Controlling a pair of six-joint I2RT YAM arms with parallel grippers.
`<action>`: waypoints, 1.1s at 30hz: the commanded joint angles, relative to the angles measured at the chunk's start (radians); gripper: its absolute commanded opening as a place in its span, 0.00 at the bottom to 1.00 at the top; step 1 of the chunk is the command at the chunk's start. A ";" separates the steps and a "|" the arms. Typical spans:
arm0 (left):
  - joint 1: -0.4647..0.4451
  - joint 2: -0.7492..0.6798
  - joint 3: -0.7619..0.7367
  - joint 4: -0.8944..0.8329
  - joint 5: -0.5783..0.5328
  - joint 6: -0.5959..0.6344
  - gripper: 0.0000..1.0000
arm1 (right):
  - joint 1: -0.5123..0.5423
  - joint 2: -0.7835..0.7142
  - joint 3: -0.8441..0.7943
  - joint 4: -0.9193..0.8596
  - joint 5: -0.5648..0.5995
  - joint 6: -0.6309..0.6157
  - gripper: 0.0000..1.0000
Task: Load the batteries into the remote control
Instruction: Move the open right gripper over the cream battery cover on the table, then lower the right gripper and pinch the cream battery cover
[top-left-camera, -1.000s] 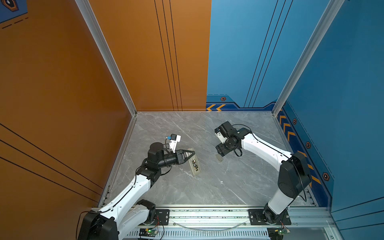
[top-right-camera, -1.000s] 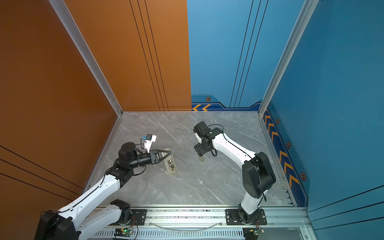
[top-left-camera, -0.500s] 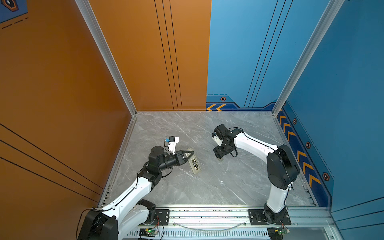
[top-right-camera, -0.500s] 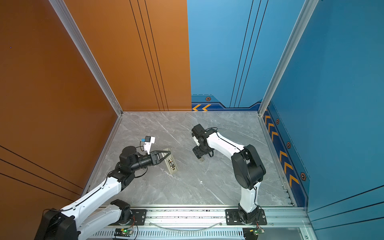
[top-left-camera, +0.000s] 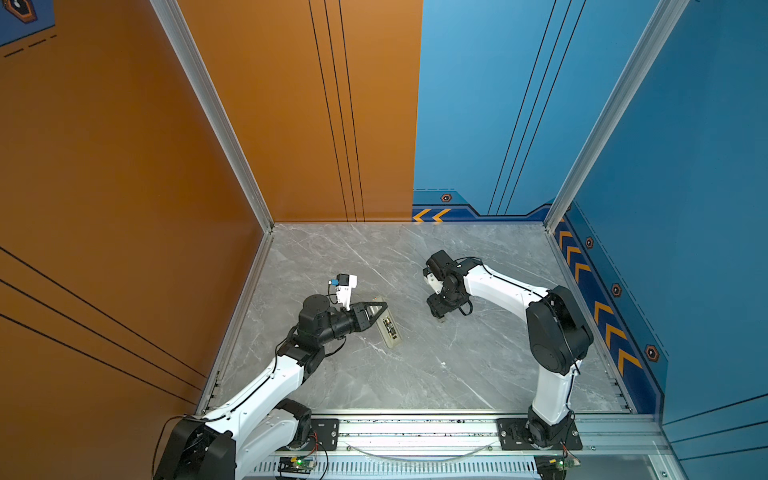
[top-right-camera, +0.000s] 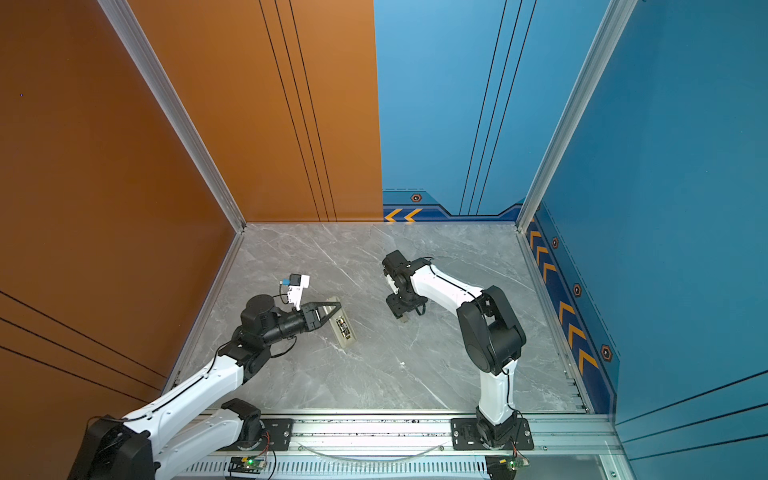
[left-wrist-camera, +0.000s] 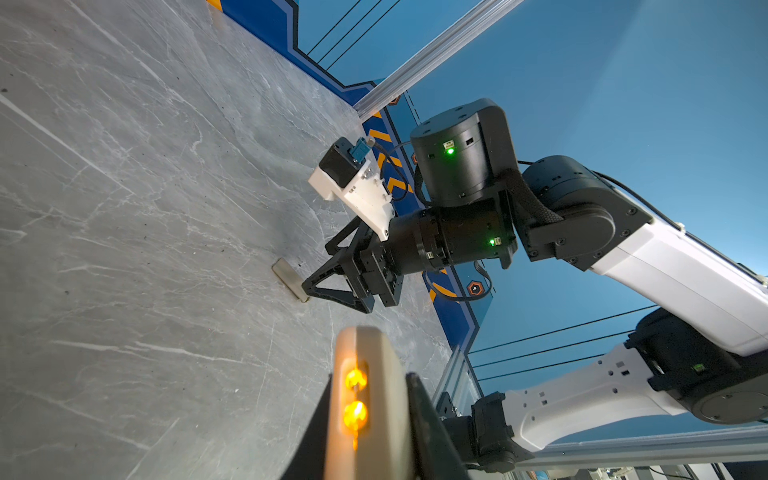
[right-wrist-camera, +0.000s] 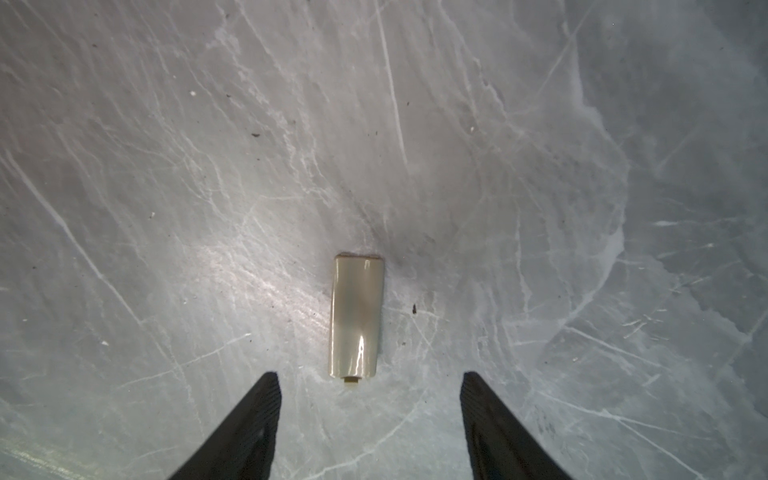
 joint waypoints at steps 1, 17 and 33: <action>-0.013 -0.016 -0.020 0.036 -0.032 0.027 0.00 | 0.009 0.032 0.012 -0.012 -0.002 0.019 0.63; -0.015 -0.025 -0.035 0.036 -0.039 0.049 0.00 | 0.018 0.063 -0.008 -0.009 -0.001 0.036 0.47; -0.009 -0.042 -0.040 0.036 -0.037 0.054 0.00 | 0.018 0.103 -0.014 -0.009 -0.012 0.037 0.42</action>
